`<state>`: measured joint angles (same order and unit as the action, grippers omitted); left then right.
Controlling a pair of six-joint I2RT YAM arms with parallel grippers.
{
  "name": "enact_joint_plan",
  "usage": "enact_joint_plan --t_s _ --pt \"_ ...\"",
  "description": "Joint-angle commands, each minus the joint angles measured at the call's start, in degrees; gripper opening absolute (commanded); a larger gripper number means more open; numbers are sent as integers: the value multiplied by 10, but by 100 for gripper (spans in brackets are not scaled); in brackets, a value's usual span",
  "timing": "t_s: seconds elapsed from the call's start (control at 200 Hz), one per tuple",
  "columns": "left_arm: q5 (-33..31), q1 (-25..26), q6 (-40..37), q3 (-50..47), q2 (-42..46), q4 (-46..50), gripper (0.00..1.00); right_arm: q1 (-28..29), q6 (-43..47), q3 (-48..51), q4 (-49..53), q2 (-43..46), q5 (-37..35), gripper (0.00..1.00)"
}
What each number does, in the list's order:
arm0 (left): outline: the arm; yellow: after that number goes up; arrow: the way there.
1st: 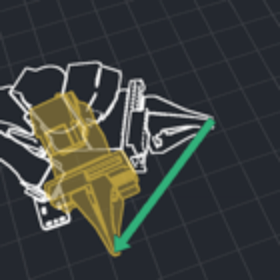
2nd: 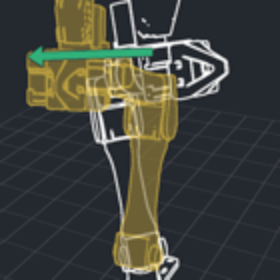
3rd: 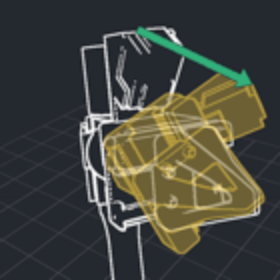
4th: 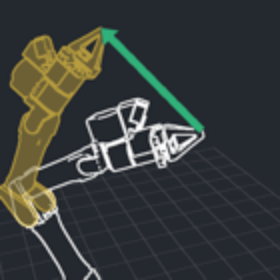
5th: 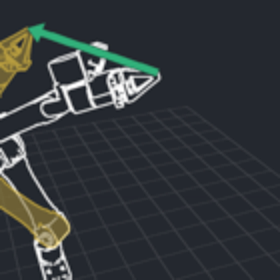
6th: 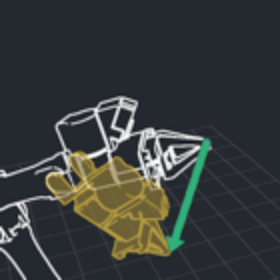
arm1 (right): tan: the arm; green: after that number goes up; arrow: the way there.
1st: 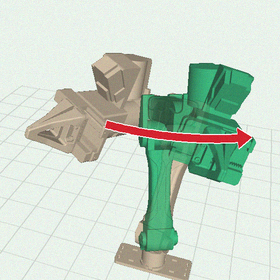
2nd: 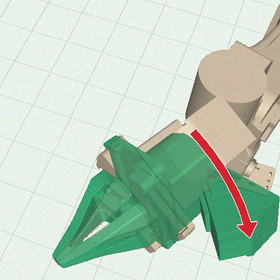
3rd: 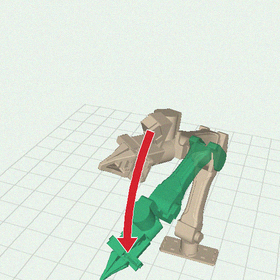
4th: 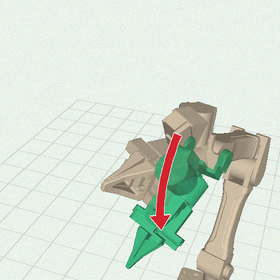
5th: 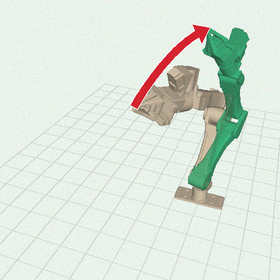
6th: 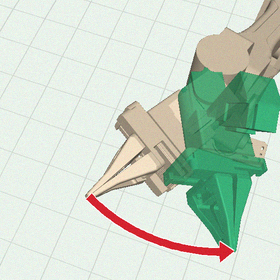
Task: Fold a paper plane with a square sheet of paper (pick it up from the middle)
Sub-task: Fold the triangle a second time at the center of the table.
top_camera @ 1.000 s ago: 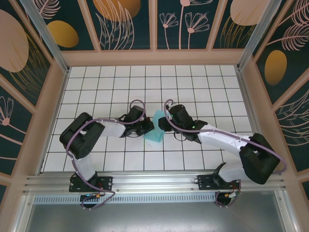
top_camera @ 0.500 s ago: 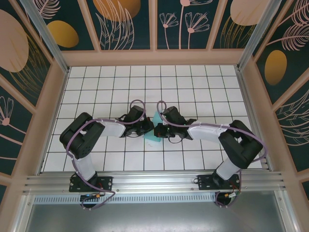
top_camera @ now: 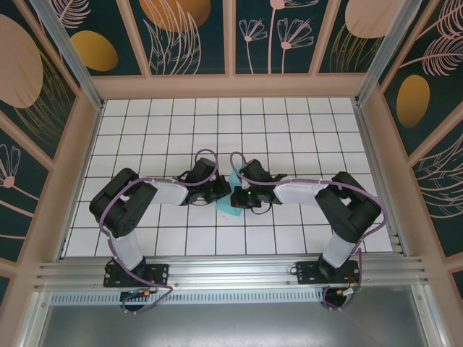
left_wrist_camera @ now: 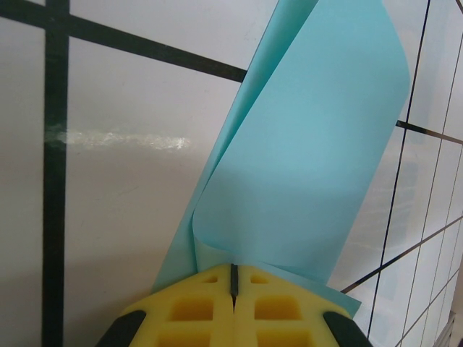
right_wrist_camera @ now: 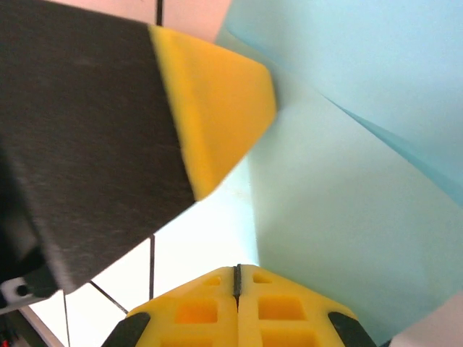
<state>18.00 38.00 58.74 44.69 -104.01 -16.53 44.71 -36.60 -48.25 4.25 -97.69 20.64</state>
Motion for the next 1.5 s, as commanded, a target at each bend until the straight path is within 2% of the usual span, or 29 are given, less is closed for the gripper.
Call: enact_joint_plan --t_s 0.0,0.275,0.505,0.691,1.496 --pt "-3 0 -12 -6 -25 21 0 -4 8 -5 26 -15 -4 3" --pt "-5 -1 -14 -9 -28 26 0 -4 18 5 43 -20 -3 4" --pt "-8 0 -13 -9 -30 28 0 -2 39 4 68 13 -6 5" --pt "-7 -1 -13 -7 -34 29 0 2 46 13 83 -6 3 6" --pt "-9 -1 -14 -6 -32 38 0 18 111 18 137 16 17 7"
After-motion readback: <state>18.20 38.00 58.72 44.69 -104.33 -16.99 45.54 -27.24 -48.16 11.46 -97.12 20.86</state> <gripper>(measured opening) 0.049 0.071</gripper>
